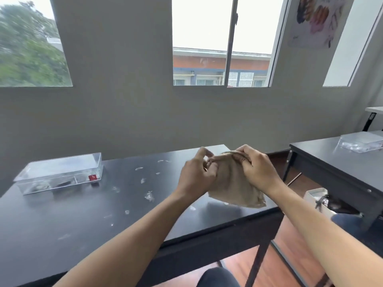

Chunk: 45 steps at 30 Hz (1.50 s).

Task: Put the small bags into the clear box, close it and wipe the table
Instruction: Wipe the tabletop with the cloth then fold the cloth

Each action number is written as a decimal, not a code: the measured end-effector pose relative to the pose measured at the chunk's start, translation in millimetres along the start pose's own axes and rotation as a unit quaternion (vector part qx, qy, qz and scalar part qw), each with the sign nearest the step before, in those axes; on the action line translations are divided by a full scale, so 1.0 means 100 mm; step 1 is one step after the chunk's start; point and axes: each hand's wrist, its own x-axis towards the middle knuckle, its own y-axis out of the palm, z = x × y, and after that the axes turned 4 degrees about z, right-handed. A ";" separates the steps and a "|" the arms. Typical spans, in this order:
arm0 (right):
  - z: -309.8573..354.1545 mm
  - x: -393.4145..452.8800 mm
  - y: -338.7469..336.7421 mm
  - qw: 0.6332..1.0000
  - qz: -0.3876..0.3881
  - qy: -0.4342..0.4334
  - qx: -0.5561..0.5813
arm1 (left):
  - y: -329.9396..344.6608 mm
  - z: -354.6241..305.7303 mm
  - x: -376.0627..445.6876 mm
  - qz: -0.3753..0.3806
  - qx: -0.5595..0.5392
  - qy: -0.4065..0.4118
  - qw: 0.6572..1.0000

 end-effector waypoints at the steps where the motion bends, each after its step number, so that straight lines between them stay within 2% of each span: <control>1: 0.12 0.04 0.08 1.000 0.019 0.016 0.004 | -0.15 0.04 0.00 0.011 0.002 -0.014 1.000; 5: 0.56 0.18 0.48 0.994 0.101 0.038 0.024 | -0.78 0.32 -0.10 0.030 0.010 -0.080 0.996; 11: 1.02 0.35 1.09 0.975 0.213 0.060 0.028 | -1.42 0.74 -0.31 -0.001 0.016 -0.159 0.987; 12: 1.07 0.36 1.19 0.973 0.222 0.055 -0.006 | -1.49 0.83 -0.34 -0.002 0.038 -0.164 0.986; 14: 1.15 0.31 1.40 0.960 0.230 0.036 -0.156 | -1.62 1.01 -0.40 0.014 0.112 -0.176 0.978; 16: 1.23 0.18 1.58 0.921 0.240 0.005 -0.308 | -1.75 1.20 -0.50 0.047 0.216 -0.187 0.957; 17: 1.26 0.08 1.67 0.909 0.250 -0.026 -0.334 | -1.84 1.27 -0.57 0.058 0.262 -0.189 0.945; 20: 1.25 -0.20 1.87 0.912 0.301 -0.120 -0.252 | -2.15 1.48 -0.85 0.057 0.334 -0.184 0.923; 22: 1.16 -0.28 1.90 0.917 0.340 -0.113 -0.177 | -2.41 1.63 -1.04 0.059 0.362 -0.187 0.911; 24: 1.07 -0.17 1.92 0.915 0.359 -0.112 -0.148 | -2.66 1.81 -1.20 0.070 0.376 -0.191 0.904; 28: 1.06 0.39 2.21 0.904 0.389 -0.053 -0.168 | -2.88 2.09 -1.39 0.063 0.362 -0.185 0.911; 31: 1.28 0.55 2.54 0.896 0.401 -0.028 -0.187 | -2.84 2.10 -1.39 0.047 0.348 -0.181 0.919; 35: 1.58 0.06 2.51 0.890 0.404 -0.111 -0.179 | -2.90 2.11 -1.38 0.062 0.340 -0.167 0.923; 38: 1.37 -0.23 2.08 0.877 0.425 -0.162 -0.154 | -3.00 2.17 -1.47 0.079 0.324 -0.151 0.930; 41: 1.09 0.04 1.97 0.886 0.414 -0.086 -0.190 | -3.01 2.17 -1.55 0.068 0.312 -0.138 0.937; 43: 1.18 0.24 2.18 0.896 0.386 -0.030 -0.218 | -3.00 2.17 -1.55 0.066 0.316 -0.139 0.936; 45: 1.44 0.22 2.47 0.900 0.375 -0.012 -0.221 | -3.00 2.16 -1.55 0.061 0.315 -0.137 0.937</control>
